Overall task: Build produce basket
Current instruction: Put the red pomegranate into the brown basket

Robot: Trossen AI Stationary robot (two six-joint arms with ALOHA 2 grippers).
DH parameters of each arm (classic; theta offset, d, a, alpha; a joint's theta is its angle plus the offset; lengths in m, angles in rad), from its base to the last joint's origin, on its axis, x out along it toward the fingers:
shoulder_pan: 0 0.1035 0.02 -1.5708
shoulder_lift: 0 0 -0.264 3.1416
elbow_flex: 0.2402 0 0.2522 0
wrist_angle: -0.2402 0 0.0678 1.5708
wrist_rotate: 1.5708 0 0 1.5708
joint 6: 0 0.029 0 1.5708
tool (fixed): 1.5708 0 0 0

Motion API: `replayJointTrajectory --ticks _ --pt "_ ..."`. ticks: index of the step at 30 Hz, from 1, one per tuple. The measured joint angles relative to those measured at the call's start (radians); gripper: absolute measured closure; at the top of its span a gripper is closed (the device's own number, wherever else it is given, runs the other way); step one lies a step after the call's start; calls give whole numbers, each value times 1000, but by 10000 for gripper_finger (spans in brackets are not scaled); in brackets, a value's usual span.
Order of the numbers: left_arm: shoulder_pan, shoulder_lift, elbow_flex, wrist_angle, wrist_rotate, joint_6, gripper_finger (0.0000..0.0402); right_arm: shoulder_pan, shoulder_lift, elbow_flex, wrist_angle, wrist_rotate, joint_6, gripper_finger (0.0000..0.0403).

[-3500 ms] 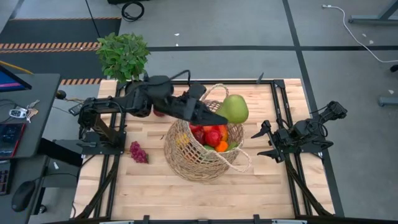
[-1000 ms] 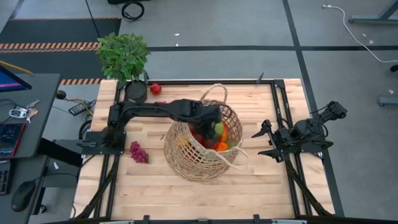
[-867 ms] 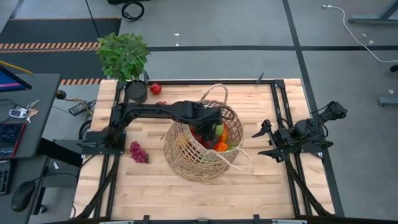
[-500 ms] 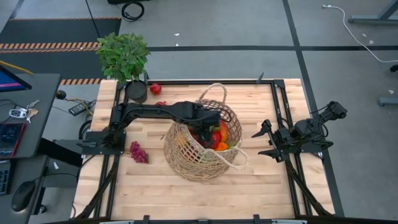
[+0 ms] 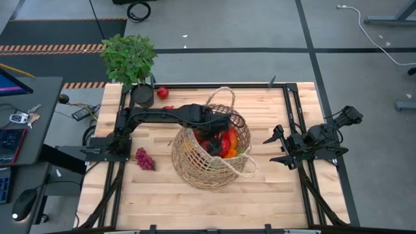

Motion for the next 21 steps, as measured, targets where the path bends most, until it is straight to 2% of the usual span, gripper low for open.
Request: replayJointTrajectory --ticks 5,10,15,21 --pt "-7 -4 125 0 -17 66 65 0 0 0 0 0 0 53" --pt "-37 -5 303 4 -137 169 65 0 0 0 0 0 0 53" --pt "-26 -139 236 121 -203 219 65 0 0 0 -1 0 0 53" --pt "53 -227 230 82 -250 248 71 0 0 0 -1 0 0 53"
